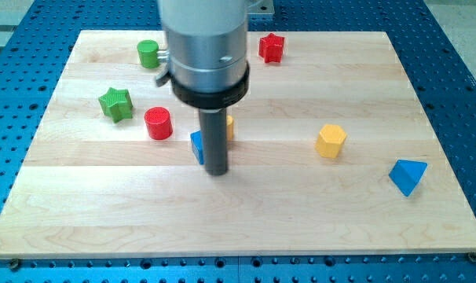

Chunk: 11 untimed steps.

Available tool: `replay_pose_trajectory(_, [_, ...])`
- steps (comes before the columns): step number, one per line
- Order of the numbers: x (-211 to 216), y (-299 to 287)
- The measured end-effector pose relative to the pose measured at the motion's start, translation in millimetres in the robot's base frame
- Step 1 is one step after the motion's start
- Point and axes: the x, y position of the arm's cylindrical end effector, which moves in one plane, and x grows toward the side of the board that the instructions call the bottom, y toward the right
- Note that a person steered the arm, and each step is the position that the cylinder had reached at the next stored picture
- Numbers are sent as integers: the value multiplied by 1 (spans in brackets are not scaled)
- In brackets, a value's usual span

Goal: Adjust the blue cube and the red circle to the left of the heart

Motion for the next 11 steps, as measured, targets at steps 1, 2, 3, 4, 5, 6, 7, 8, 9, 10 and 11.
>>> replay_pose_trajectory(1, [-41, -2])
replay_pose_trajectory(2, [-23, 11])
replay_pose_trajectory(3, [3, 27])
replay_pose_trajectory(4, [-16, -7])
replay_pose_trajectory(5, [-19, -12])
replay_pose_trajectory(6, [-43, -29])
replay_pose_trajectory(7, [-46, -36])
replay_pose_trajectory(8, [-16, -46])
replay_pose_trajectory(9, [-18, -77])
replay_pose_trajectory(10, [-24, -106])
replay_pose_trajectory(11, [-39, -119])
